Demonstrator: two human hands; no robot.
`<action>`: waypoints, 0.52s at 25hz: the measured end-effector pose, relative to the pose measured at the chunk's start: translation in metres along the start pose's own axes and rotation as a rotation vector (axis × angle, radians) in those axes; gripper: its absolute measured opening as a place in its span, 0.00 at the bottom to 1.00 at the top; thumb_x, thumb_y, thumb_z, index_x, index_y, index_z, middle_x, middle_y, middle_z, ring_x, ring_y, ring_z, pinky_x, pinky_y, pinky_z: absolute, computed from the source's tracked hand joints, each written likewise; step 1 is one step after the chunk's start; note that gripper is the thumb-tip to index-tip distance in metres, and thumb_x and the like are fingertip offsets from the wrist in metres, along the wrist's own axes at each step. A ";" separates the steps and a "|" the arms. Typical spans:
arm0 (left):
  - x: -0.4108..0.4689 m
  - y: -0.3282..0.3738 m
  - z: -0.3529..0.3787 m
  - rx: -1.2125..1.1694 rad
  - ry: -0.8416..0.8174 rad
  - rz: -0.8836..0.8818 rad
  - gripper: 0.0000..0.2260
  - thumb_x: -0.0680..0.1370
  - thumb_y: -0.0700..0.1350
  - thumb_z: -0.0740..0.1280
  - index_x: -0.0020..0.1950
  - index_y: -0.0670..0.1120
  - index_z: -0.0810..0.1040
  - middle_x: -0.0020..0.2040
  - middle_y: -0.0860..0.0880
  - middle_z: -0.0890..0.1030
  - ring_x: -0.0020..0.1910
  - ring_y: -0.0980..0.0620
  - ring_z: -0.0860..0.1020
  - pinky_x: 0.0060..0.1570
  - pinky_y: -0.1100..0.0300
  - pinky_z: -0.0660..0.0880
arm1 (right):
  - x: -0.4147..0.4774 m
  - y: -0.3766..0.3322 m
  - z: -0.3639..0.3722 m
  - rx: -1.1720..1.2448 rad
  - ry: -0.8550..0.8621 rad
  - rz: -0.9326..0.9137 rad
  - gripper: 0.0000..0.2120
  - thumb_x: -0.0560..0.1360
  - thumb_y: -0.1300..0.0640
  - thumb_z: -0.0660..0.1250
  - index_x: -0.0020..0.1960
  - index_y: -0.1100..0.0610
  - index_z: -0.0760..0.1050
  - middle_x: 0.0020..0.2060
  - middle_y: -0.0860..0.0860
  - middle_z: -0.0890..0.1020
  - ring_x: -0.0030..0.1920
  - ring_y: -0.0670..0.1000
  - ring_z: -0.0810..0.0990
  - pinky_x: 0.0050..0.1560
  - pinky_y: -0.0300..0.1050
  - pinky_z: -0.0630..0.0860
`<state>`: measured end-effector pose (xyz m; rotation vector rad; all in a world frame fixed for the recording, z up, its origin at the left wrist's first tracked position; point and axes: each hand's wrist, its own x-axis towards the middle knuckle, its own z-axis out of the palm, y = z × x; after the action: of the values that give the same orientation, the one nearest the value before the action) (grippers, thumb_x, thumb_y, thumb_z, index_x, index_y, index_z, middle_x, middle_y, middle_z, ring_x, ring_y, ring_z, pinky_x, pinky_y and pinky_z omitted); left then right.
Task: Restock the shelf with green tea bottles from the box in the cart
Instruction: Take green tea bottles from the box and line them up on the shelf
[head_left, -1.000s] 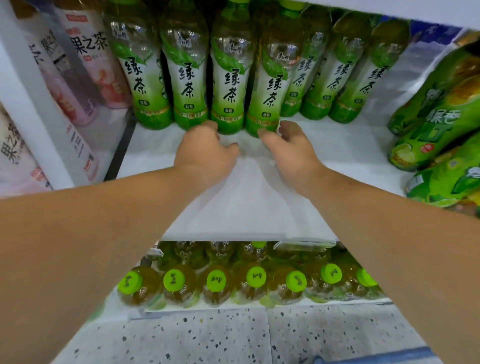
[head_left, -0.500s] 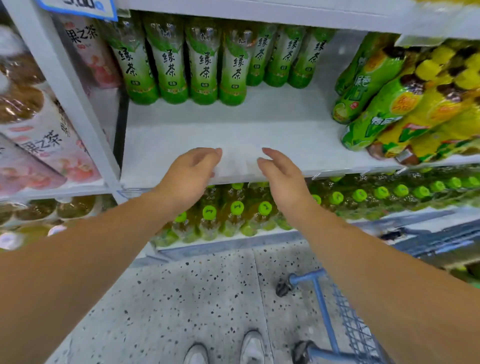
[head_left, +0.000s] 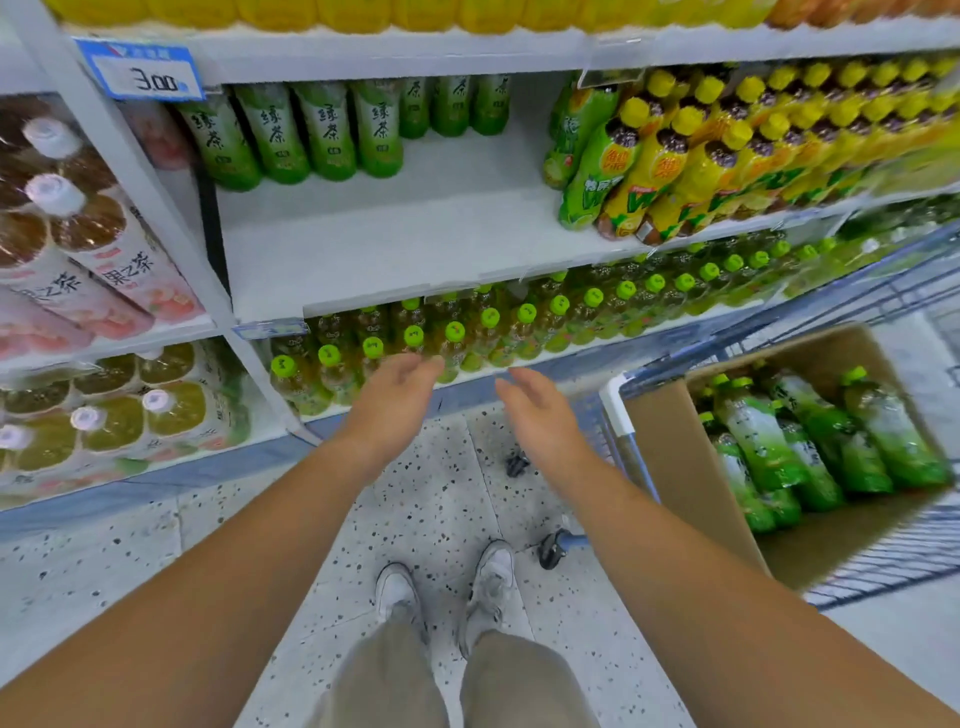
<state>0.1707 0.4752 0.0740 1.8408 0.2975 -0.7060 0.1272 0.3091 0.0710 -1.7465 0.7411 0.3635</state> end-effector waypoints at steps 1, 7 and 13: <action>-0.014 0.004 0.003 0.016 -0.016 0.011 0.25 0.81 0.62 0.59 0.74 0.51 0.69 0.71 0.52 0.72 0.69 0.49 0.71 0.68 0.44 0.68 | -0.016 0.003 -0.008 0.011 0.019 0.018 0.23 0.82 0.48 0.62 0.76 0.51 0.66 0.67 0.47 0.72 0.59 0.44 0.70 0.57 0.43 0.67; -0.082 0.031 0.012 0.105 -0.065 0.168 0.22 0.84 0.57 0.57 0.75 0.49 0.69 0.69 0.53 0.72 0.63 0.57 0.70 0.60 0.58 0.65 | -0.097 0.022 -0.059 0.090 0.108 0.003 0.21 0.82 0.47 0.60 0.74 0.50 0.67 0.70 0.47 0.71 0.63 0.44 0.71 0.59 0.41 0.67; -0.121 0.051 0.063 0.129 -0.139 0.187 0.22 0.84 0.56 0.58 0.76 0.49 0.67 0.73 0.51 0.70 0.66 0.55 0.69 0.61 0.59 0.63 | -0.134 0.049 -0.123 0.123 0.223 0.012 0.16 0.82 0.49 0.62 0.68 0.52 0.74 0.55 0.38 0.76 0.60 0.44 0.75 0.50 0.32 0.69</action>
<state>0.0810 0.4140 0.1701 1.9009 -0.0115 -0.7316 -0.0215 0.2253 0.1506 -1.6830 0.9144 0.1282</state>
